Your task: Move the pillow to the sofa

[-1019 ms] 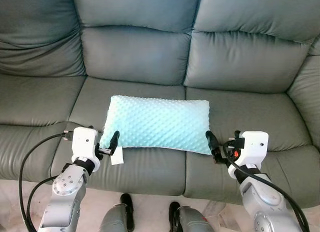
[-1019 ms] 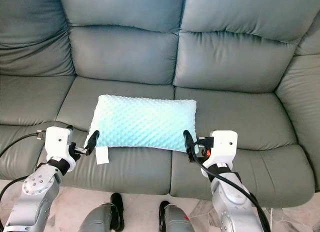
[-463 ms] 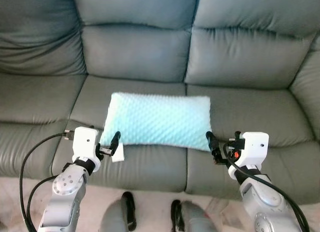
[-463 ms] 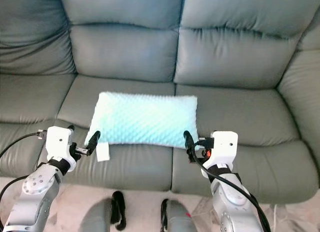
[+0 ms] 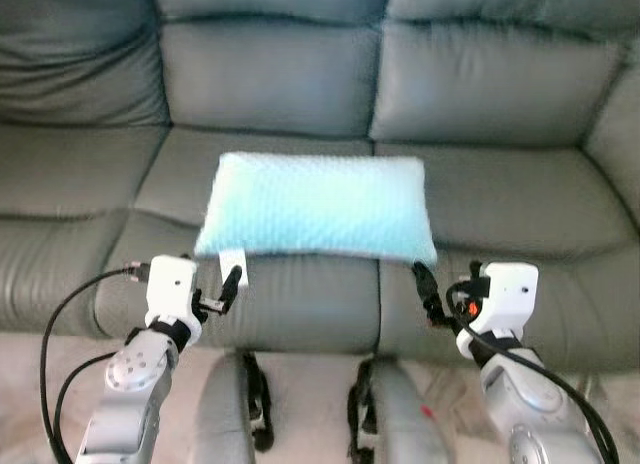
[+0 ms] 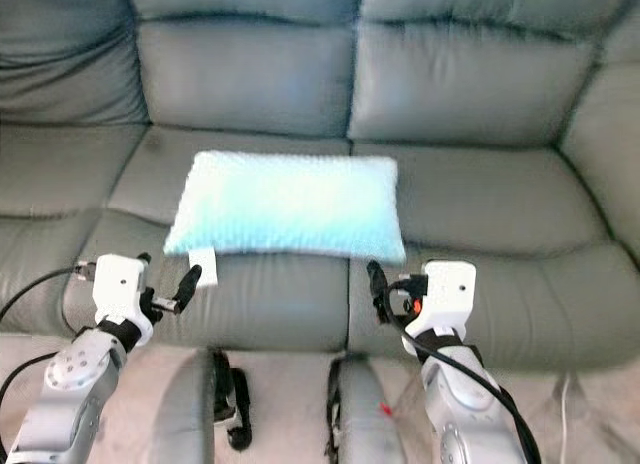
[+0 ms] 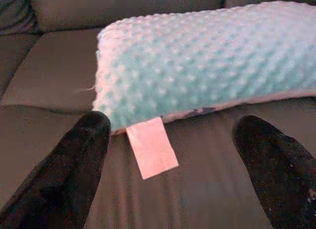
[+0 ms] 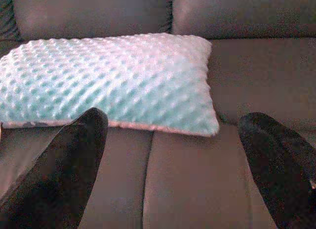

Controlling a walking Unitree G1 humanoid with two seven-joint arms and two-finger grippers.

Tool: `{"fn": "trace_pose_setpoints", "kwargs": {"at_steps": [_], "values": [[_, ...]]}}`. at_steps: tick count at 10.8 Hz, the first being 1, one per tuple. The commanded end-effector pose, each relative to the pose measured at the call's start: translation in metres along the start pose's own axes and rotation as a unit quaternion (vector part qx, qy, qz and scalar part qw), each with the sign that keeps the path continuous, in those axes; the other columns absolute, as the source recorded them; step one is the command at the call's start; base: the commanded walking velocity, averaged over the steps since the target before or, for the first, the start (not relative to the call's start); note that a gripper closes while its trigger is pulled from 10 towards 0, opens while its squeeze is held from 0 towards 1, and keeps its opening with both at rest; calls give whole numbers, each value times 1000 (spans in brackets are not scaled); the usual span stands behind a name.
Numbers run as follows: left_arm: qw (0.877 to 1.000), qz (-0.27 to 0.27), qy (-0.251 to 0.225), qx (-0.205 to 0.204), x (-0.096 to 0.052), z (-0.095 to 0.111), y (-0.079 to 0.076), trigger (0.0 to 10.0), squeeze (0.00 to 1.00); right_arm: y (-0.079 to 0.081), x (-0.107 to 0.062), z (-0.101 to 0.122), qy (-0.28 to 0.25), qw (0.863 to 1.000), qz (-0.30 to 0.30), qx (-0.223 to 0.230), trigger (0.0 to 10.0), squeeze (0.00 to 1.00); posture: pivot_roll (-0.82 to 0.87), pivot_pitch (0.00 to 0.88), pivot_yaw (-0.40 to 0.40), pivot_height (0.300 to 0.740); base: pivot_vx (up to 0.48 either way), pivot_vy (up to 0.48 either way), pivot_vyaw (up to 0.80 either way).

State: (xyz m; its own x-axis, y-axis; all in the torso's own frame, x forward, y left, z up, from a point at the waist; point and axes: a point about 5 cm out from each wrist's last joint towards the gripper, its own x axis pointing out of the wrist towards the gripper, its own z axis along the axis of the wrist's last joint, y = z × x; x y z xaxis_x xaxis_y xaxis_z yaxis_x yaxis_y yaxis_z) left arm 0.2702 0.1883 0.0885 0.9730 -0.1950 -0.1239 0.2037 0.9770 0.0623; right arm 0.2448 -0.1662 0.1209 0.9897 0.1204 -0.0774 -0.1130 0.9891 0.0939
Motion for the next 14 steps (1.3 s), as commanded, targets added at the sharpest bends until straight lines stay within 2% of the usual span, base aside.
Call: {"fn": "trace_pose_setpoints", "kwargs": {"at_steps": [1, 8, 10, 11, 12, 13, 14], "values": [[1000, 4, 4, 4, -1, 0, 2, 10000, 0, -3, -2, 0, -3, 1000, -9, 2, 10000, 0, -145, 296, 10, 625, 0, 0, 0], [1000, -15, 8, 3, 1, 3, -1, 10000, 0, -7, 0, 1, -9, 1000, -20, 2, 10000, 0, -144, 294, 24, 625, 0, 0, 0], [1000, -17, 10, 9, 4, 5, 0, 10000, 0, -15, 2, 3, -14, 999, -34, -1, 10000, 0, -144, 294, 36, 625, 0, 0, 0], [1000, -16, 10, 14, 7, 6, 1, 10000, 0, -21, 6, 6, -17, 999, -39, -9, 10000, 0, -145, 293, 40, 625, 0, 0, 0], [1000, -13, 9, 21, 14, 9, 2, 10000, 0, -34, 13, 9, -15, 998, -46, -30, 10000, 0, -148, 293, 49, 625, 0, 0, 0], [1000, -15, 4, 24, 21, 14, 2, 10000, 0, -52, 22, 18, -24, 997, -63, -33, 10000, 0, -148, 296, 66, 625, 0, 0, 0], [999, -17, -4, 31, 33, 20, 0, 10000, 0, -77, 33, 24, -19, 996, -75, -49, 10000, 0, -145, 302, 79, 625, 0, 0, 0]]}}
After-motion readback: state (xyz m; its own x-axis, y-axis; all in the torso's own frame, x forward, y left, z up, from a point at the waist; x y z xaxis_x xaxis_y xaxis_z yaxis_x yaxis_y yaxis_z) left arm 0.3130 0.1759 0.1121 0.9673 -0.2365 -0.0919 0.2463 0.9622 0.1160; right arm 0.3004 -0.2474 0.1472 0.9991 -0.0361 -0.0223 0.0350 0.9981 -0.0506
